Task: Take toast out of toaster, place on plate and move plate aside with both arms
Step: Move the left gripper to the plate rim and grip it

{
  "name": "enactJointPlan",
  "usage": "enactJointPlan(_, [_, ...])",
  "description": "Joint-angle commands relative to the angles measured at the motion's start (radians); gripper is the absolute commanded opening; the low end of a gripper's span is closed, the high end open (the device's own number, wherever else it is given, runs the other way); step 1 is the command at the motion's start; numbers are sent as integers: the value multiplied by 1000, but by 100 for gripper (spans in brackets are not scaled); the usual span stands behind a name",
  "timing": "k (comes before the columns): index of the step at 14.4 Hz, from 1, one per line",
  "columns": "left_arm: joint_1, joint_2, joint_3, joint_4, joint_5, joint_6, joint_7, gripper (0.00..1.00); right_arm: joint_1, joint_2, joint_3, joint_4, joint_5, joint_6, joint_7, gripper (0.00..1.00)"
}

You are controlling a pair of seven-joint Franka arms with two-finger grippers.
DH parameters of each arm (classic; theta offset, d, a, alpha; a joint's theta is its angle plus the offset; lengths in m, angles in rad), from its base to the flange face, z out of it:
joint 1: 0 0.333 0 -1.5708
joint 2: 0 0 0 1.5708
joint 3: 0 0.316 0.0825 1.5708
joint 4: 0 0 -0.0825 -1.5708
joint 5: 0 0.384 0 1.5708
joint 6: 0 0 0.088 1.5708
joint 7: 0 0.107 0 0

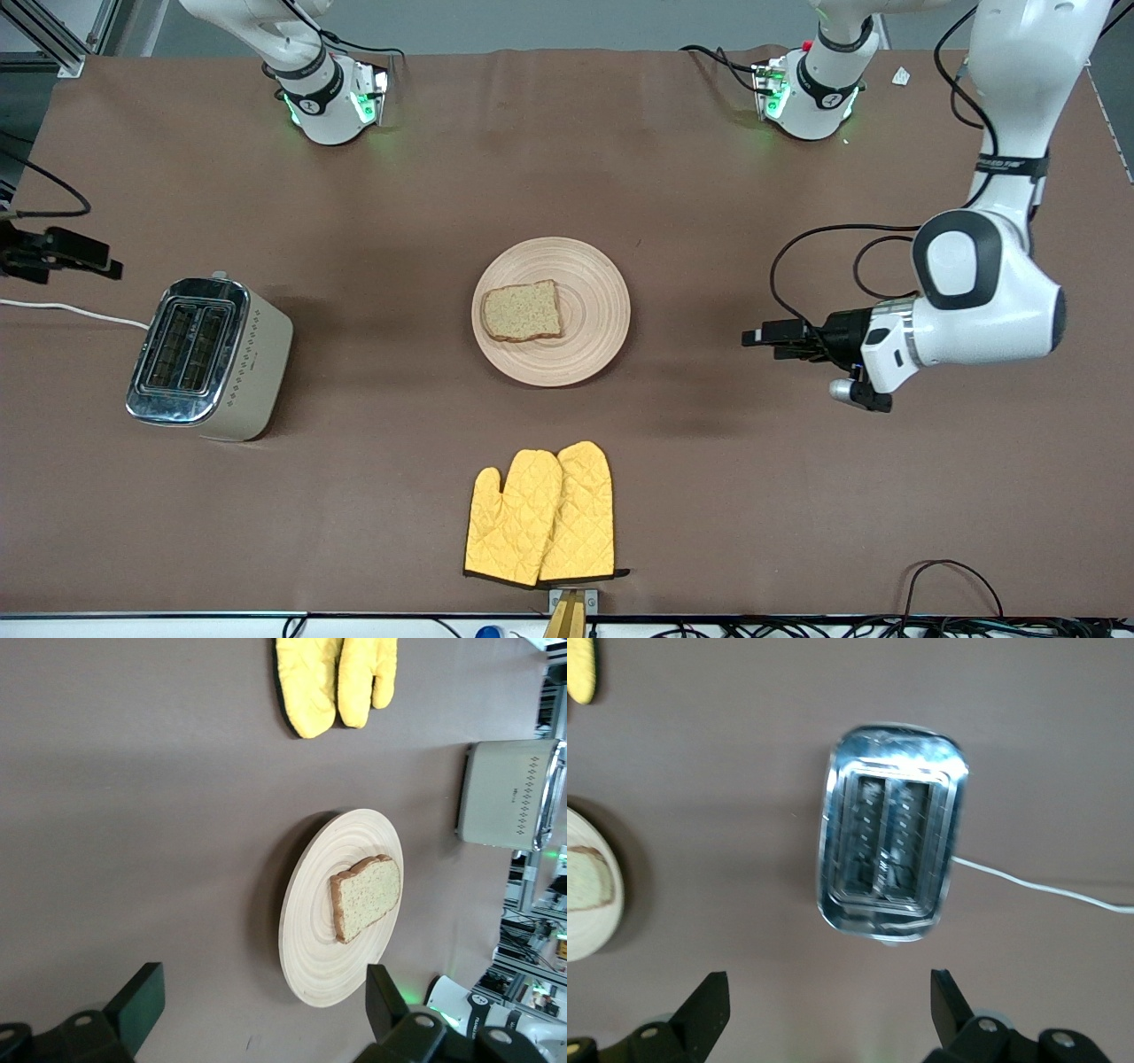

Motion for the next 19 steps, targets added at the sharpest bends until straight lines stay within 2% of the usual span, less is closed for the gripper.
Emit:
enactJointPlan(1, [2, 19, -37, -68, -95, 78, 135, 94, 6, -153, 25, -144, -45, 7, 9, 100])
enactJointPlan(2, [-1, 33, -45, -70, -117, 84, 155, 93, 15, -177, 25, -184, -45, 27, 9, 100])
enactJointPlan(6, [-1, 86, -106, -113, -227, 178, 270, 87, 18, -191, 27, -192, -48, 17, 23, 100])
enactJointPlan(11, [-21, 209, -123, -145, -549, 189, 627, 81, 38, -191, 64, -182, -74, -17, 67, 100])
enactJointPlan(13, [-39, 235, -123, -145, -623, 189, 690, 77, 39, -193, 87, -180, -93, -22, 80, 100])
enactJointPlan(19, [-85, 255, -123, -143, -649, 193, 695, 61, 39, -193, 131, -162, -96, -34, 119, 100])
